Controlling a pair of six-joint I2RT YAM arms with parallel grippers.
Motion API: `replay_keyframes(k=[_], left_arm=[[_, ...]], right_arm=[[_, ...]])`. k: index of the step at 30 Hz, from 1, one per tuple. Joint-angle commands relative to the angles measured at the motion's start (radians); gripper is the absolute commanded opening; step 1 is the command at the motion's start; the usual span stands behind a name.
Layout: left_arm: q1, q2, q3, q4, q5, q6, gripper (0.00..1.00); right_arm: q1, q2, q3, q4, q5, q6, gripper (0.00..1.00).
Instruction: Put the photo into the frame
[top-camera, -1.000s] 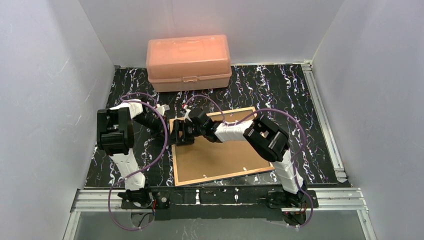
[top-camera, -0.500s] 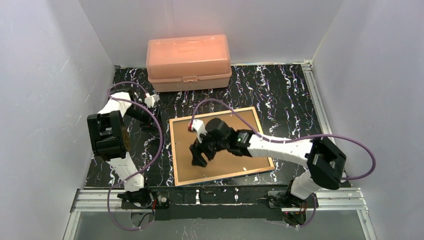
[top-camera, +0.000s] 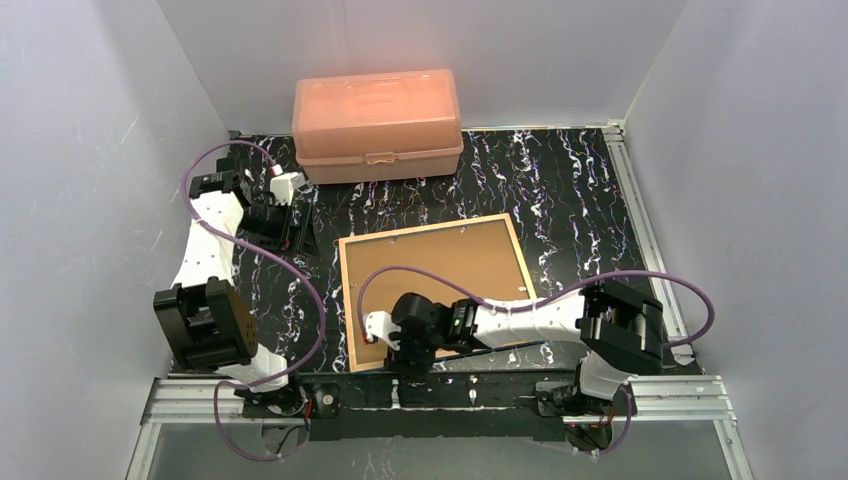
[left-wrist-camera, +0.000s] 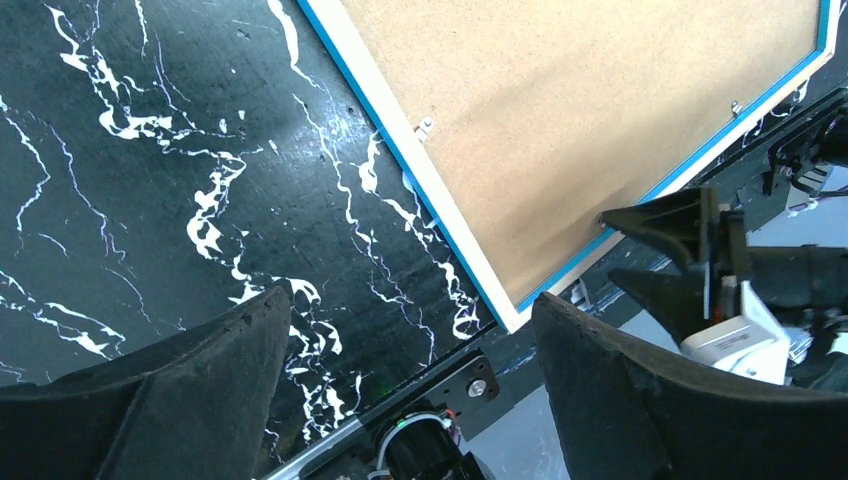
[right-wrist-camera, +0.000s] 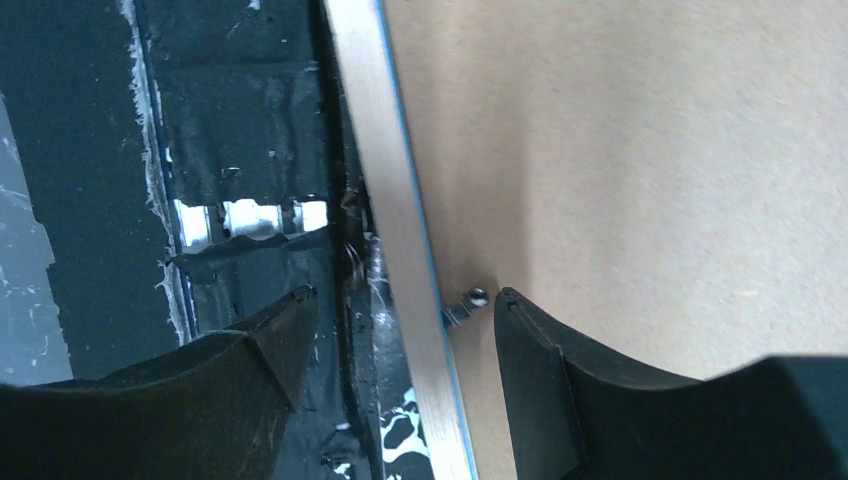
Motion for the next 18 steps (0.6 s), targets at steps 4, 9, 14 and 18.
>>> replay_keyframes(k=[4, 9, 14, 18], left_arm=[[0.0, -0.087, 0.027, -0.058, -0.02, -0.013, 0.89], [0.002, -0.107, 0.054, -0.056, -0.053, -0.045, 0.89], [0.001, -0.144, 0.067, -0.053, -0.053, -0.059, 0.9], [0.001, -0.226, 0.05, -0.011, -0.03, -0.025, 0.94]], right_arm=[[0.093, 0.036, 0.015, 0.117, 0.165, -0.11, 0.62], [0.119, 0.061, 0.021, 0.146, 0.225, -0.127, 0.39], [0.143, 0.077, 0.037, 0.151, 0.277, -0.146, 0.15], [0.144, 0.066, 0.055, 0.156, 0.316, -0.148, 0.01]])
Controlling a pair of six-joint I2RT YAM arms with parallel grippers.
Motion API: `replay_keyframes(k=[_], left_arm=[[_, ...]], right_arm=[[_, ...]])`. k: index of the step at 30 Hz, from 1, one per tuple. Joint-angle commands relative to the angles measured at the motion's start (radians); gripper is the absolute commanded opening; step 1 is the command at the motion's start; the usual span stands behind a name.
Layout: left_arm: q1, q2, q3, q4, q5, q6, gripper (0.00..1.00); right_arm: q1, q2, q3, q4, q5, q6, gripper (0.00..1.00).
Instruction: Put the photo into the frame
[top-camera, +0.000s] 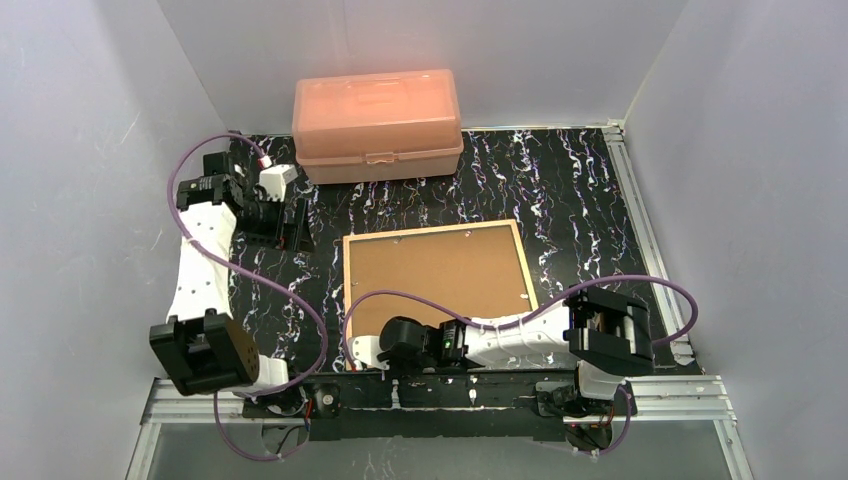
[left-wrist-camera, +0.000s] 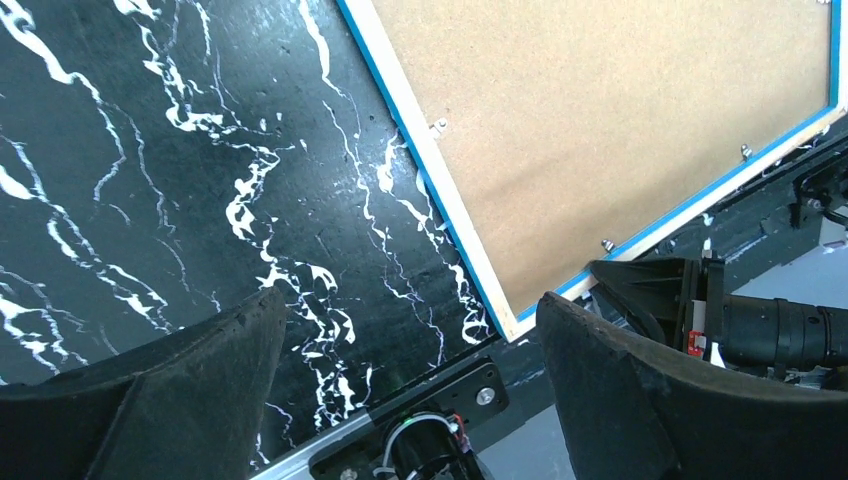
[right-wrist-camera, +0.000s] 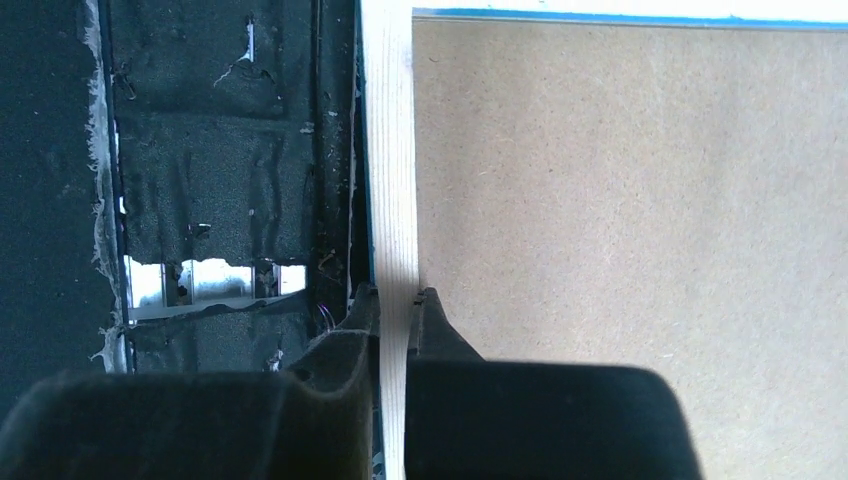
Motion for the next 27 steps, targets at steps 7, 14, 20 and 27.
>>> replay_keyframes(k=[7, 14, 20, 27], left_arm=[[0.001, -0.282, -0.078, 0.134, 0.101, 0.074, 0.98], [0.003, -0.351, -0.119, 0.174, 0.114, 0.086, 0.99], [0.003, -0.392, -0.078, 0.071, 0.344, 0.263, 0.99], [0.003, -0.564, -0.177, -0.038, 0.453, 0.774, 0.98]], right_arm=[[-0.028, -0.074, 0.138, 0.026, 0.079, 0.0, 0.01], [-0.145, -0.148, 0.226, 0.007, -0.057, 0.054, 0.01], [-0.276, -0.17, 0.314, 0.0, -0.222, 0.127, 0.01], [-0.35, -0.143, 0.45, -0.058, -0.315, 0.151, 0.01]])
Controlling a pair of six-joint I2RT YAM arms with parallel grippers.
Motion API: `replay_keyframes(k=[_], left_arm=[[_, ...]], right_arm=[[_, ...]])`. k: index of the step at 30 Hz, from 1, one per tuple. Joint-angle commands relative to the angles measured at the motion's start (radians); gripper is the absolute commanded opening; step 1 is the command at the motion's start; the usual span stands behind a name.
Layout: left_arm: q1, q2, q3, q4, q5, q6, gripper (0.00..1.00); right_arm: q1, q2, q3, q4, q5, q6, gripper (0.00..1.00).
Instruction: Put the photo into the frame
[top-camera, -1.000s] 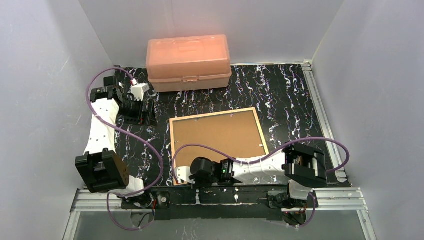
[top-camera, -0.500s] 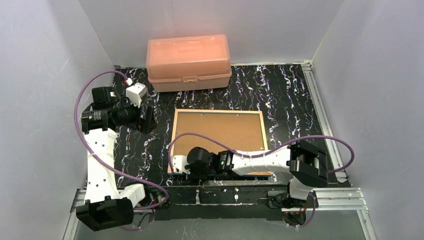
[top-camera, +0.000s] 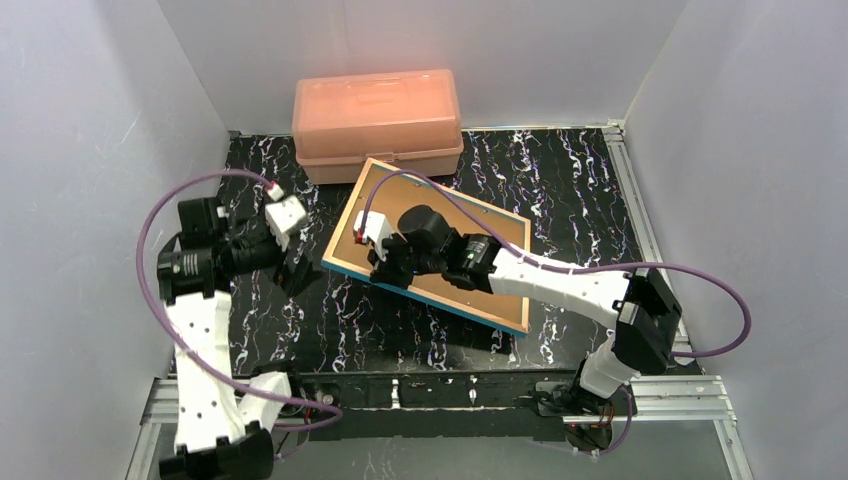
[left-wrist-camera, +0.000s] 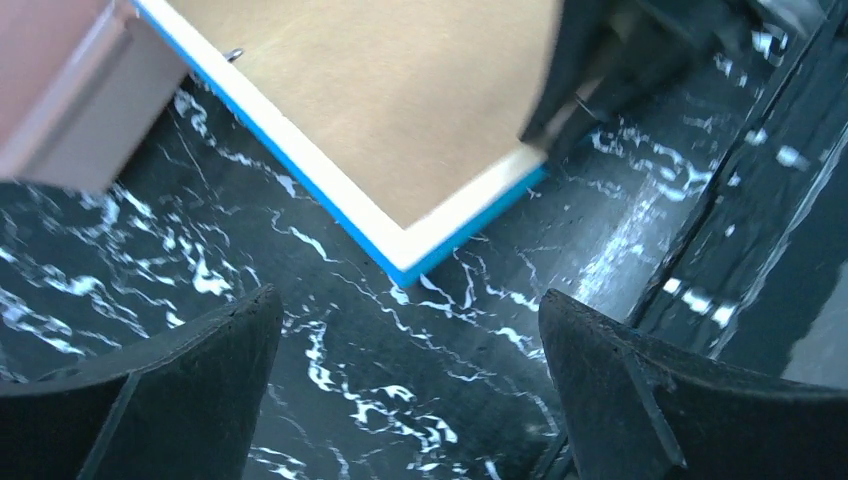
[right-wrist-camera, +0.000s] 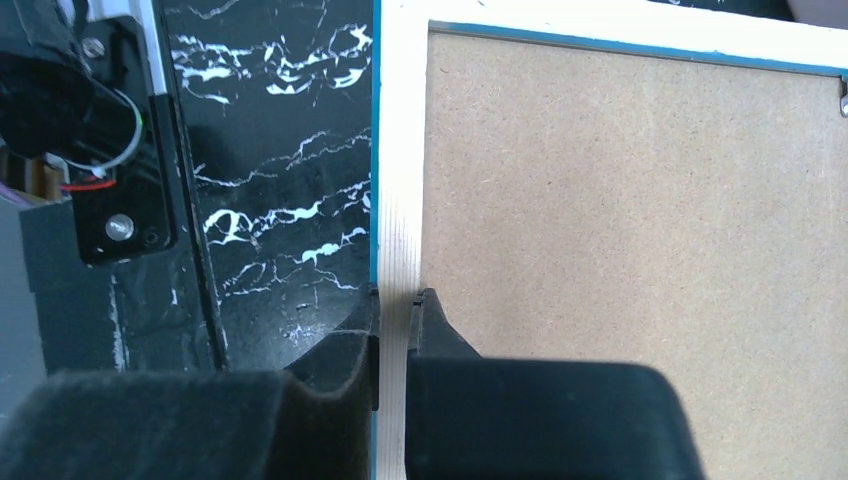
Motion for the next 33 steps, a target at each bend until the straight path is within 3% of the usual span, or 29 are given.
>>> replay_keyframes(k=[1, 4, 8, 12, 15, 18, 23, 27, 33], left_arm=[[0.001, -0.145, -0.076, -0.092, 0.118, 0.407, 0.98], [-0.001, -0.237, -0.166, -0.02, 0.11, 0.606, 0.95], [0.0, -0.392, -0.33, 0.231, 0.12, 0.759, 0.89], [-0.001, -0.498, -0.468, 0.375, 0.156, 0.965, 0.86], [-0.001, -0.527, -0.507, 0.456, 0.186, 0.961, 0.85], [-0.001, -0.515, -0.508, 0.349, 0.194, 1.123, 0.82], [-0.002, -0.466, -0.525, 0.289, 0.238, 1.354, 0.67], [-0.004, -0.362, -0.479, 0.058, 0.184, 1.654, 0.58], [-0.006, -0.316, -0.453, 0.023, 0.175, 1.683, 0.2]], right_arm=[[-0.023, -0.03, 0.132, 0.042, -0.098, 0.021, 0.01], [-0.04, -0.016, 0.176, 0.023, -0.141, 0.043, 0.01], [-0.048, -0.001, 0.226, -0.002, -0.181, 0.063, 0.01], [-0.048, 0.008, 0.259, -0.025, -0.2, 0.078, 0.01], [-0.048, 0.012, 0.274, -0.041, -0.208, 0.086, 0.01], [-0.048, 0.015, 0.285, -0.045, -0.226, 0.097, 0.01], [-0.049, 0.041, 0.332, -0.095, -0.266, 0.105, 0.01], [-0.048, 0.056, 0.354, -0.126, -0.282, 0.106, 0.01], [-0.047, 0.053, 0.36, -0.161, -0.288, 0.086, 0.01]])
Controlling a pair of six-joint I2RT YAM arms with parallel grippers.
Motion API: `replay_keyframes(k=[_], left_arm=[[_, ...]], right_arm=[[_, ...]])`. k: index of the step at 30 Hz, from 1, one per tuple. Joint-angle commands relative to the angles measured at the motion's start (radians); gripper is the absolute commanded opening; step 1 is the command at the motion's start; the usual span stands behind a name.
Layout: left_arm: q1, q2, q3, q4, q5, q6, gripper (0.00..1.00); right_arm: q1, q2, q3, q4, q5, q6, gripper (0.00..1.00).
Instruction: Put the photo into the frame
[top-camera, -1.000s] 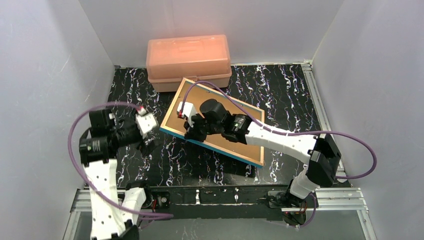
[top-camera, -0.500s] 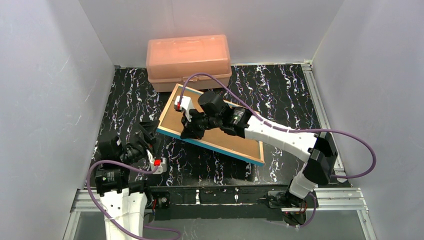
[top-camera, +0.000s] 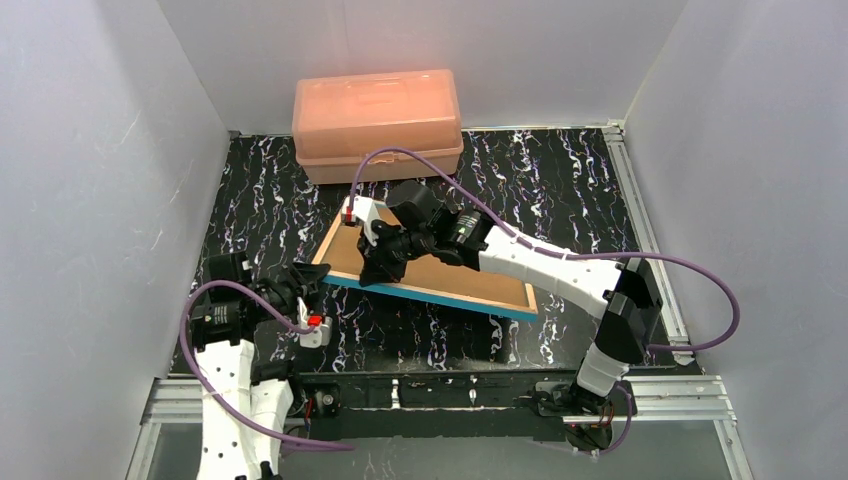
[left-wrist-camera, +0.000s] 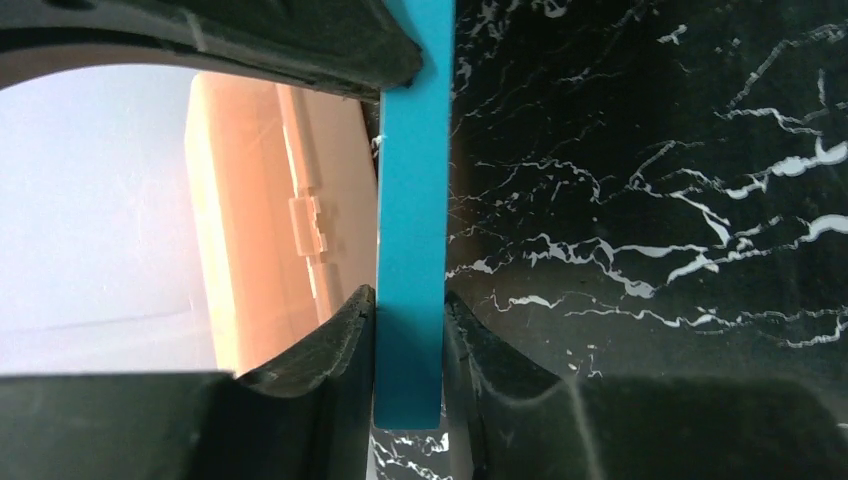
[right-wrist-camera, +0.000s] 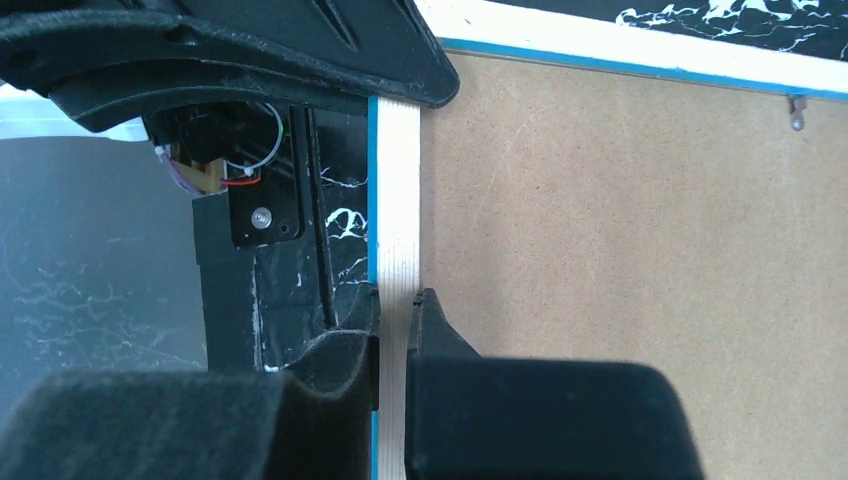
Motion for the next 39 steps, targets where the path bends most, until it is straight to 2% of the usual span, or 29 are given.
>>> replay_keyframes(k=[1, 3, 4, 6, 7, 12, 14, 21, 27, 31, 36, 39], left_arm=[[-0.004, 0.007, 0.032, -0.116, 0.016, 0.43, 0.13], [-0.006, 0.003, 0.043, -0.116, 0.026, 0.4, 0.0], [-0.006, 0.001, 0.048, -0.116, 0.027, 0.381, 0.0], [-0.006, -0.006, 0.058, -0.118, 0.022, 0.347, 0.0], [-0.006, -0.009, 0.065, -0.122, 0.02, 0.32, 0.0], [-0.006, -0.011, 0.093, -0.154, 0.016, 0.248, 0.0], [-0.006, -0.011, 0.102, -0.165, 0.015, 0.227, 0.0], [-0.006, -0.012, 0.124, -0.165, 0.011, 0.138, 0.0], [-0.006, -0.002, 0.151, -0.173, 0.01, 0.101, 0.0], [-0.006, -0.003, 0.16, -0.174, 0.015, 0.083, 0.0], [-0.006, -0.003, 0.173, -0.177, 0.015, 0.052, 0.0], [-0.006, 0.002, 0.183, -0.177, 0.017, 0.035, 0.0]], right_arm=[[0.003, -0.041, 0.085, 0.077, -0.039, -0.024, 0.01], [0.003, -0.046, 0.077, 0.068, -0.043, -0.062, 0.03], [0.002, -0.055, 0.063, 0.076, -0.035, -0.074, 0.12], [0.002, -0.085, 0.028, 0.093, 0.002, -0.1, 0.39], [0.003, -0.099, 0.02, 0.086, 0.023, -0.119, 0.48], [0.002, -0.187, 0.005, 0.013, 0.109, -0.239, 0.73], [0.005, -0.232, -0.013, -0.016, 0.115, -0.287, 0.79], [0.071, -0.3, -0.078, -0.17, 0.196, -0.407, 0.87], [0.195, -0.302, -0.157, -0.178, 0.378, -0.434, 0.93], [0.235, -0.277, -0.197, -0.145, 0.55, -0.454, 0.94], [0.26, -0.243, -0.235, -0.076, 0.733, -0.497, 0.87], [0.277, -0.226, -0.264, -0.029, 0.825, -0.525, 0.79]])
